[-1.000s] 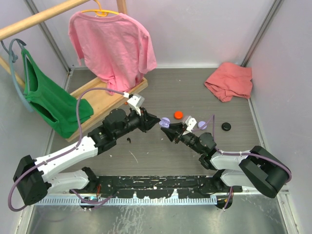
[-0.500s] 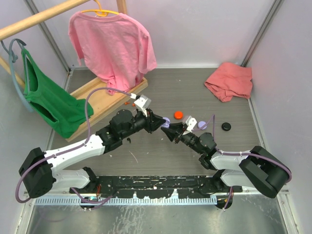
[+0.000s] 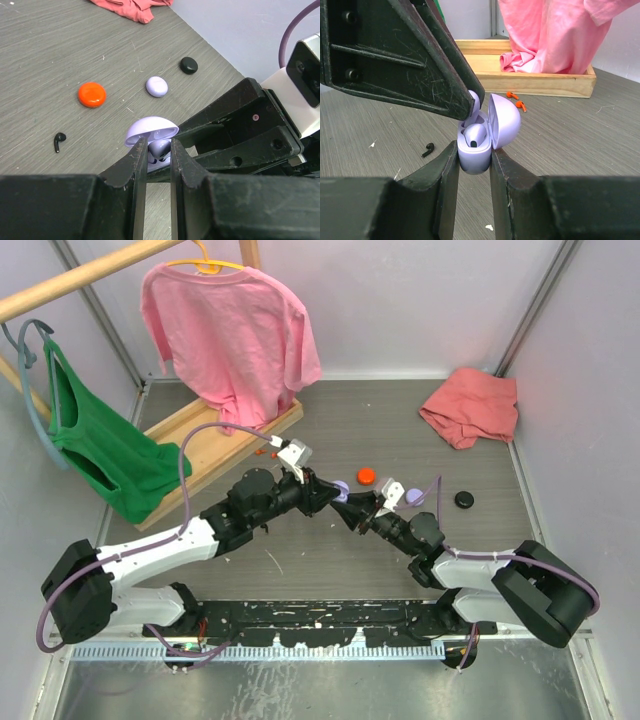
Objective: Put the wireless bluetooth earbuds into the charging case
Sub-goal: Place the earbud in the charging case.
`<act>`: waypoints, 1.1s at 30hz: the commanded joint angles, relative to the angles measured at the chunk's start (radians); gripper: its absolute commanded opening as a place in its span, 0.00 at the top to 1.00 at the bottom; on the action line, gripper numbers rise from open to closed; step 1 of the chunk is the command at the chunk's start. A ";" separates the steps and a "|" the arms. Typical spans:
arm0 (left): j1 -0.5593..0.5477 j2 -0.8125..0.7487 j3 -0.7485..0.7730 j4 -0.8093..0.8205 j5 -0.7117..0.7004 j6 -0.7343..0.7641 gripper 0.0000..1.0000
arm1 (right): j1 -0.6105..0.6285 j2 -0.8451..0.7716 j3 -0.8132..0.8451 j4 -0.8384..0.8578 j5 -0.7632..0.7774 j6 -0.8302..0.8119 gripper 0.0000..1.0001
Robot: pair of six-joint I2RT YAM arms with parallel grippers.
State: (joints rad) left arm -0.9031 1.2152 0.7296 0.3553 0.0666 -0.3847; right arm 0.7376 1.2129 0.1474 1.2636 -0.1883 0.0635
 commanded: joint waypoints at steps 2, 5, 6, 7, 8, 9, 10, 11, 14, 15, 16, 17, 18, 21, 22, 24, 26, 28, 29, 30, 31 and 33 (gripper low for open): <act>-0.008 -0.027 -0.017 0.061 -0.017 -0.008 0.95 | 0.000 -0.024 0.008 0.080 0.005 0.008 0.99; -0.007 -0.032 -0.024 0.060 -0.016 -0.015 0.95 | 0.001 -0.023 0.008 0.082 0.005 0.008 0.99; -0.008 -0.034 -0.024 0.060 -0.013 -0.016 0.95 | 0.000 -0.025 0.008 0.082 0.006 0.008 0.99; -0.008 -0.036 -0.024 0.060 -0.012 -0.018 0.95 | 0.001 -0.025 0.008 0.082 0.006 0.008 0.99; -0.009 -0.038 -0.025 0.060 -0.010 -0.019 0.95 | 0.001 -0.025 0.007 0.082 0.006 0.007 0.99; -0.011 -0.040 -0.025 0.059 -0.008 -0.019 0.94 | 0.001 -0.026 0.007 0.082 0.007 0.007 0.99; -0.013 -0.043 -0.026 0.055 -0.009 -0.020 0.93 | 0.001 -0.025 0.007 0.082 0.008 0.007 0.99; -0.013 -0.047 -0.027 0.050 -0.008 -0.020 0.93 | 0.000 -0.025 0.007 0.081 0.009 0.007 0.99; -0.015 -0.055 -0.030 0.042 0.000 -0.020 0.91 | 0.001 -0.027 0.006 0.082 0.011 0.005 0.99; -0.015 -0.058 -0.032 0.039 0.001 -0.020 0.90 | 0.000 -0.027 0.006 0.082 0.010 0.005 0.99; -0.016 -0.059 -0.032 0.031 0.001 -0.020 0.89 | 0.001 -0.027 0.005 0.082 0.010 0.004 0.99; -0.016 -0.061 -0.031 0.027 0.001 -0.018 0.89 | 0.001 -0.027 0.006 0.082 0.010 0.005 0.99; -0.017 -0.062 -0.032 0.024 0.000 -0.017 0.88 | 0.000 -0.027 0.006 0.082 0.010 0.004 0.99; -0.016 -0.062 -0.029 0.014 -0.008 -0.012 0.83 | 0.001 -0.026 0.006 0.082 0.009 0.005 0.99; -0.016 -0.061 -0.026 0.010 -0.010 -0.011 0.81 | 0.001 -0.025 0.007 0.082 0.009 0.005 0.99; -0.016 -0.055 -0.021 0.000 -0.015 -0.010 0.77 | 0.000 -0.023 0.007 0.083 0.008 0.005 0.99; -0.016 -0.049 -0.016 -0.008 -0.015 -0.010 0.74 | 0.000 -0.021 0.007 0.084 0.008 0.005 0.99; -0.016 -0.044 -0.014 -0.011 -0.016 -0.010 0.72 | 0.000 -0.019 0.007 0.083 0.008 0.007 0.99; -0.016 -0.043 -0.012 -0.014 -0.016 -0.010 0.71 | 0.001 -0.019 0.007 0.085 0.007 0.006 0.99; -0.016 -0.041 -0.011 -0.017 -0.018 -0.011 0.70 | 0.000 -0.018 0.007 0.085 0.007 0.006 0.99; -0.017 -0.041 -0.010 -0.019 -0.017 -0.011 0.69 | 0.000 -0.017 0.007 0.085 0.008 0.007 0.99; -0.017 -0.044 -0.008 -0.026 -0.019 -0.011 0.66 | 0.000 -0.016 0.008 0.085 0.008 0.007 0.99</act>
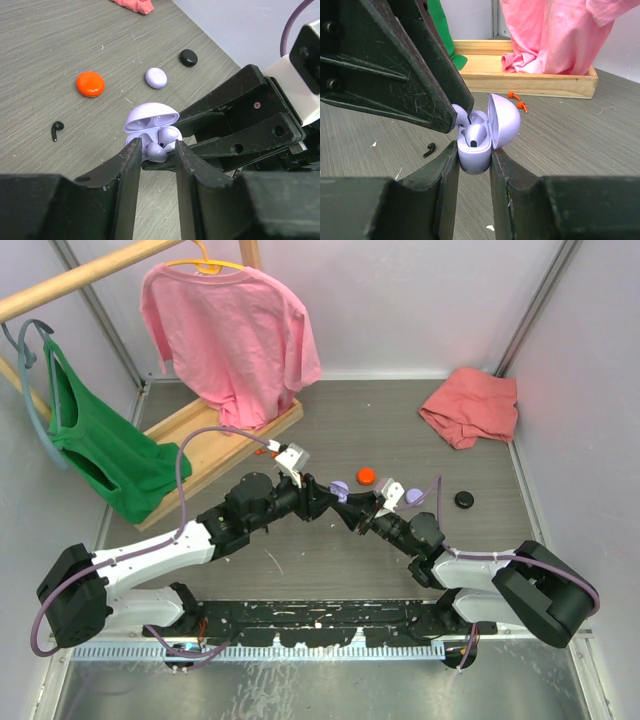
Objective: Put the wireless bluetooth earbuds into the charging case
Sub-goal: Place the earbud in the charging case.
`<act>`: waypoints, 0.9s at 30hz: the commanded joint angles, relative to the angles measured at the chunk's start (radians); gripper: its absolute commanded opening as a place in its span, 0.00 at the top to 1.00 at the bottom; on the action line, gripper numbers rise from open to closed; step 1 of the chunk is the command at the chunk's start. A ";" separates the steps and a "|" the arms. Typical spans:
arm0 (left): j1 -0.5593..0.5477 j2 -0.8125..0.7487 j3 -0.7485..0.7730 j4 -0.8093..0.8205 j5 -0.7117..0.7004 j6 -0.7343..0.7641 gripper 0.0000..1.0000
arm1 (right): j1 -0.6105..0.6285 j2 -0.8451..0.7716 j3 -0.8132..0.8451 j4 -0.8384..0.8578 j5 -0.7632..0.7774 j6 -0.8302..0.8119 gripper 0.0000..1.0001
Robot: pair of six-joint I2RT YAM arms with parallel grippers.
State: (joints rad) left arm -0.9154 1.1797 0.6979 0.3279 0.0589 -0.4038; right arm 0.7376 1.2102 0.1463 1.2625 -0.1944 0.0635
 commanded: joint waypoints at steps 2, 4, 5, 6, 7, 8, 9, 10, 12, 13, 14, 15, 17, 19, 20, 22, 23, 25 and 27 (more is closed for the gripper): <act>-0.004 -0.014 0.026 -0.007 -0.016 0.006 0.62 | 0.001 -0.012 0.010 0.087 0.014 0.007 0.99; -0.004 -0.023 0.032 -0.015 -0.023 0.005 0.58 | 0.001 -0.012 0.009 0.087 0.013 0.006 0.99; -0.004 -0.029 0.035 -0.022 -0.027 0.003 0.55 | 0.000 -0.012 0.009 0.087 0.014 0.005 0.99; -0.004 -0.036 0.036 -0.027 -0.032 0.001 0.52 | 0.001 -0.012 0.009 0.086 0.015 0.006 0.99; -0.004 -0.045 0.038 -0.031 -0.034 -0.001 0.50 | 0.001 -0.012 0.009 0.086 0.015 0.006 0.99; -0.004 -0.054 0.038 -0.036 -0.037 -0.003 0.48 | 0.001 -0.011 0.009 0.086 0.015 0.006 0.99; -0.004 -0.062 0.040 -0.044 -0.042 -0.006 0.46 | 0.001 -0.013 0.007 0.087 0.017 0.006 0.99; -0.004 -0.072 0.042 -0.055 -0.048 -0.009 0.45 | 0.000 -0.013 0.008 0.086 0.016 0.006 0.99; -0.005 -0.086 0.047 -0.077 -0.060 -0.011 0.42 | 0.000 -0.012 0.009 0.086 0.017 0.005 0.99; -0.004 -0.093 0.048 -0.089 -0.067 -0.012 0.41 | 0.000 -0.014 0.009 0.086 0.017 0.003 0.99; -0.004 -0.100 0.049 -0.098 -0.072 -0.012 0.40 | 0.000 -0.015 0.008 0.086 0.016 0.004 0.99; -0.004 -0.102 0.049 -0.105 -0.079 -0.014 0.38 | 0.000 -0.014 0.009 0.086 0.016 0.004 0.99; -0.004 -0.103 0.047 -0.111 -0.086 -0.015 0.37 | 0.000 -0.015 0.008 0.085 0.016 0.003 0.99; -0.004 -0.099 0.049 -0.115 -0.088 -0.017 0.36 | 0.002 -0.014 0.008 0.084 0.016 0.004 0.99; -0.004 -0.095 0.053 -0.115 -0.088 -0.018 0.36 | 0.001 -0.013 0.008 0.084 0.017 0.004 0.99; -0.005 -0.083 0.063 -0.119 -0.088 -0.019 0.36 | 0.000 -0.014 0.008 0.085 0.017 0.004 0.99; -0.004 -0.076 0.068 -0.119 -0.088 -0.021 0.36 | 0.001 -0.015 0.008 0.084 0.016 0.004 0.99; -0.004 -0.061 0.079 -0.119 -0.085 -0.025 0.36 | 0.001 -0.016 0.008 0.085 0.017 0.002 0.99; -0.004 -0.048 0.086 -0.117 -0.085 -0.030 0.36 | 0.001 -0.016 0.008 0.083 0.016 0.002 0.99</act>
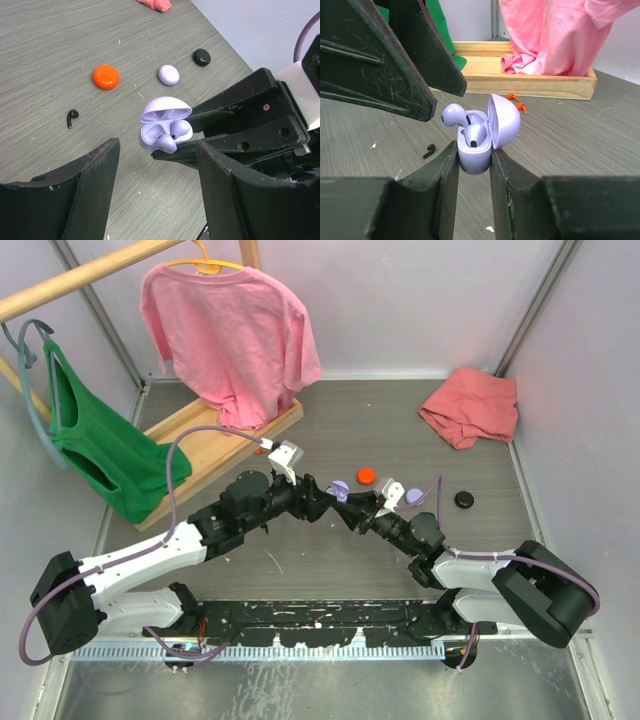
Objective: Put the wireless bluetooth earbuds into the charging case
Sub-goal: Place the earbud in the charging case.
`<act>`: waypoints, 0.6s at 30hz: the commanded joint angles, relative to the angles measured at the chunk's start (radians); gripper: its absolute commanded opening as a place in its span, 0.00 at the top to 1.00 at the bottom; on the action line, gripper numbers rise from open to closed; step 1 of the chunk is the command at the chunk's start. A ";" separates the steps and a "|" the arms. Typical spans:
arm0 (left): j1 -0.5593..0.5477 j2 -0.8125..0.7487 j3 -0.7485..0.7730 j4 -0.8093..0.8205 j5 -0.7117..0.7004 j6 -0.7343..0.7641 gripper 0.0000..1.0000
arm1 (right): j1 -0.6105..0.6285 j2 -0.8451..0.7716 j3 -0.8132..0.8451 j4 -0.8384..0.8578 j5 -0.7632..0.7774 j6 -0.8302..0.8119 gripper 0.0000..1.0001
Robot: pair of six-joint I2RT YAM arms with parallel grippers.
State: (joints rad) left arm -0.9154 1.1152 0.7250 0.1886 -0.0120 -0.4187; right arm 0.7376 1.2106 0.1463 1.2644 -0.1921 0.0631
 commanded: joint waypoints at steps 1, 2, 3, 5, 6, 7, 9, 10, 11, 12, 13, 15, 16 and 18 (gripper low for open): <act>-0.003 0.021 0.061 0.024 -0.016 -0.016 0.36 | 0.000 -0.018 0.008 0.081 0.014 0.002 0.99; -0.003 0.024 0.061 0.025 -0.025 -0.019 0.36 | 0.001 -0.019 0.007 0.081 0.014 0.002 0.99; -0.004 0.027 0.061 0.023 -0.036 -0.025 0.36 | 0.001 -0.019 0.008 0.081 0.014 0.003 0.99; -0.004 0.028 0.063 0.020 -0.049 -0.030 0.36 | 0.001 -0.020 0.008 0.081 0.016 0.002 0.99; -0.003 0.028 0.062 0.019 -0.053 -0.029 0.36 | 0.000 -0.020 0.009 0.082 0.016 0.002 0.99; -0.004 0.028 0.060 0.018 -0.056 -0.029 0.36 | 0.000 -0.020 0.009 0.081 0.016 0.003 0.99; -0.004 0.025 0.057 0.011 -0.061 -0.030 0.36 | 0.001 -0.021 0.008 0.081 0.016 0.002 0.99; -0.004 0.023 0.056 0.006 -0.066 -0.029 0.36 | 0.001 -0.021 0.008 0.081 0.016 0.003 0.99; -0.004 0.023 0.054 0.001 -0.073 -0.028 0.36 | 0.000 -0.022 0.008 0.081 0.016 0.003 0.99; -0.004 0.020 0.052 -0.003 -0.080 -0.029 0.36 | 0.001 -0.022 0.008 0.081 0.016 0.003 0.99; -0.003 0.019 0.049 -0.006 -0.088 -0.029 0.37 | 0.000 -0.022 0.008 0.081 0.016 0.002 0.99; -0.003 0.015 0.046 -0.013 -0.104 -0.029 0.37 | 0.001 -0.022 0.007 0.081 0.016 0.002 0.99; -0.002 0.014 0.044 -0.014 -0.110 -0.029 0.37 | 0.001 -0.023 0.007 0.081 0.016 0.002 0.99; -0.002 0.011 0.040 -0.020 -0.122 -0.028 0.37 | 0.000 -0.024 0.007 0.081 0.016 0.001 0.99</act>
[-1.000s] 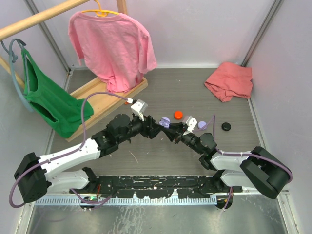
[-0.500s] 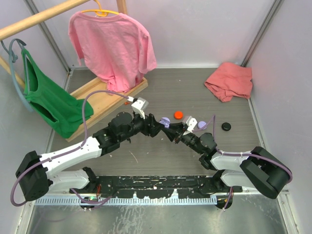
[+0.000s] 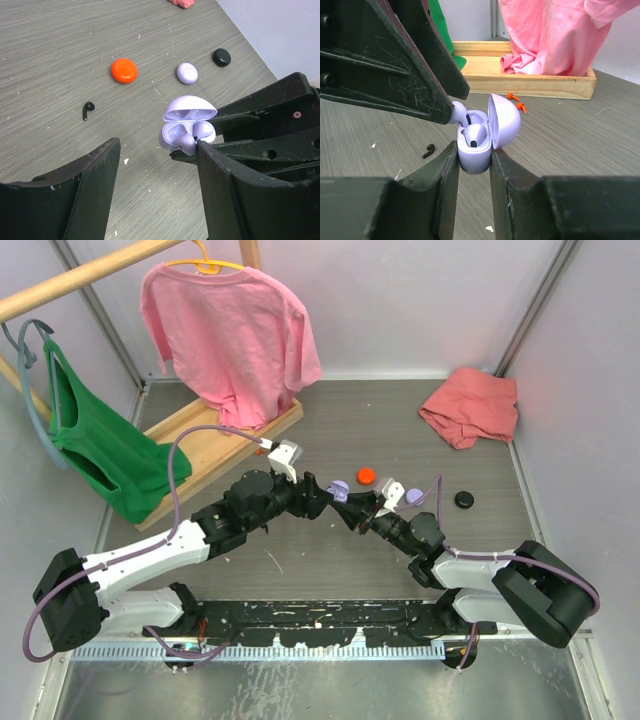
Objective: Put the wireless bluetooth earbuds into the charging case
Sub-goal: Place the earbud in the charging case, then close the charging case.
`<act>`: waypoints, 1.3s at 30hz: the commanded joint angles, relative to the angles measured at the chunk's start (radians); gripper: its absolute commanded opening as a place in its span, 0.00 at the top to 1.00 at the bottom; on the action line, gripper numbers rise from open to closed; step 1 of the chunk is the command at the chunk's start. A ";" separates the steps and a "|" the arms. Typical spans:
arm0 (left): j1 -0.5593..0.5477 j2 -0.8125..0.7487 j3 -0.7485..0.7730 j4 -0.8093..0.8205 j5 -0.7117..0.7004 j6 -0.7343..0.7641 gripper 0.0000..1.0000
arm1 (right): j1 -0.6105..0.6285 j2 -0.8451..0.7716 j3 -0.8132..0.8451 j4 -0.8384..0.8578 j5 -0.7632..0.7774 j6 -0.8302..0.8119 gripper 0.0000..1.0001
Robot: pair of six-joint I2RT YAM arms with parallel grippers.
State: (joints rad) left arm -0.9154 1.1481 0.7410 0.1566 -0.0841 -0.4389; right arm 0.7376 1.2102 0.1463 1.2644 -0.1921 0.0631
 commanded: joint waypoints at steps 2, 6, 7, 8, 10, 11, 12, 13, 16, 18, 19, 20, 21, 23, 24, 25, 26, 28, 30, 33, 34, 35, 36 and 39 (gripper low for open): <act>-0.002 -0.027 0.023 0.001 -0.066 -0.008 0.37 | 0.000 -0.024 0.007 0.081 0.014 0.000 0.99; -0.001 -0.040 0.019 -0.011 -0.088 -0.006 0.37 | 0.000 -0.023 0.007 0.081 0.010 0.004 0.99; 0.000 -0.042 0.017 -0.013 -0.092 -0.005 0.37 | 0.001 -0.023 0.008 0.081 0.010 0.004 0.99; 0.002 -0.043 0.016 -0.016 -0.097 -0.004 0.37 | 0.001 -0.024 0.007 0.082 0.010 0.004 0.99; 0.009 -0.044 0.014 -0.022 -0.100 -0.008 0.37 | 0.001 -0.024 0.007 0.081 0.009 0.004 0.99; 0.012 -0.046 0.015 -0.024 -0.099 -0.011 0.37 | 0.000 -0.024 0.008 0.081 0.008 0.004 0.99; 0.018 -0.047 0.015 -0.027 -0.094 -0.017 0.37 | 0.000 -0.024 0.009 0.081 0.005 0.004 0.99; 0.023 -0.051 0.015 -0.026 -0.084 -0.024 0.37 | 0.000 -0.023 0.008 0.081 0.003 0.005 0.99; 0.045 -0.068 0.017 -0.031 -0.032 -0.033 0.36 | 0.001 -0.023 0.008 0.081 -0.004 0.008 0.99; 0.070 -0.081 0.024 -0.050 0.024 -0.037 0.34 | 0.000 -0.024 0.009 0.084 -0.007 0.012 0.99; 0.081 -0.089 0.029 -0.063 0.049 -0.039 0.33 | 0.000 -0.026 0.009 0.084 -0.012 0.013 0.99; 0.091 -0.095 0.033 -0.076 0.082 -0.042 0.33 | 0.001 -0.027 0.010 0.083 -0.018 0.014 0.99; 0.100 -0.104 0.036 -0.087 0.105 -0.044 0.31 | 0.001 -0.030 0.012 0.082 -0.022 0.015 0.99; 0.116 -0.123 0.042 -0.110 0.149 -0.048 0.28 | 0.000 -0.036 0.012 0.080 -0.031 0.018 0.99; 0.125 -0.131 0.044 -0.120 0.171 -0.050 0.26 | 0.000 -0.040 0.014 0.079 -0.037 0.020 0.99; 0.132 -0.137 0.047 -0.130 0.194 -0.051 0.24 | 0.000 -0.044 0.018 0.073 -0.047 0.023 0.99; 0.139 -0.144 0.052 -0.141 0.216 -0.055 0.22 | 0.001 -0.048 0.024 0.063 -0.066 0.025 0.99; 0.157 -0.151 0.063 -0.159 0.271 -0.060 0.20 | 0.000 -0.050 0.042 0.037 -0.101 0.034 0.99; 0.175 -0.154 0.073 -0.169 0.333 -0.076 0.17 | 0.001 -0.049 0.064 0.022 -0.134 0.048 0.99; 0.204 -0.152 0.076 -0.161 0.426 -0.116 0.15 | 0.000 -0.050 0.084 0.013 -0.174 0.073 0.99; 0.215 -0.150 0.073 -0.150 0.453 -0.133 0.15 | 0.001 -0.052 0.093 0.003 -0.190 0.080 0.99; 0.225 -0.147 0.069 -0.133 0.482 -0.155 0.14 | 0.000 -0.053 0.104 -0.010 -0.207 0.087 0.99; 0.238 -0.142 0.062 -0.112 0.505 -0.178 0.14 | 0.001 -0.055 0.112 -0.021 -0.221 0.094 0.99; 0.257 -0.121 0.060 -0.083 0.570 -0.230 0.13 | 0.000 -0.058 0.128 -0.034 -0.256 0.115 0.99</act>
State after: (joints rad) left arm -0.6838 1.0172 0.7769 -0.0090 0.3393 -0.5838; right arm 0.7376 1.1824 0.2207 1.2137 -0.3706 0.1364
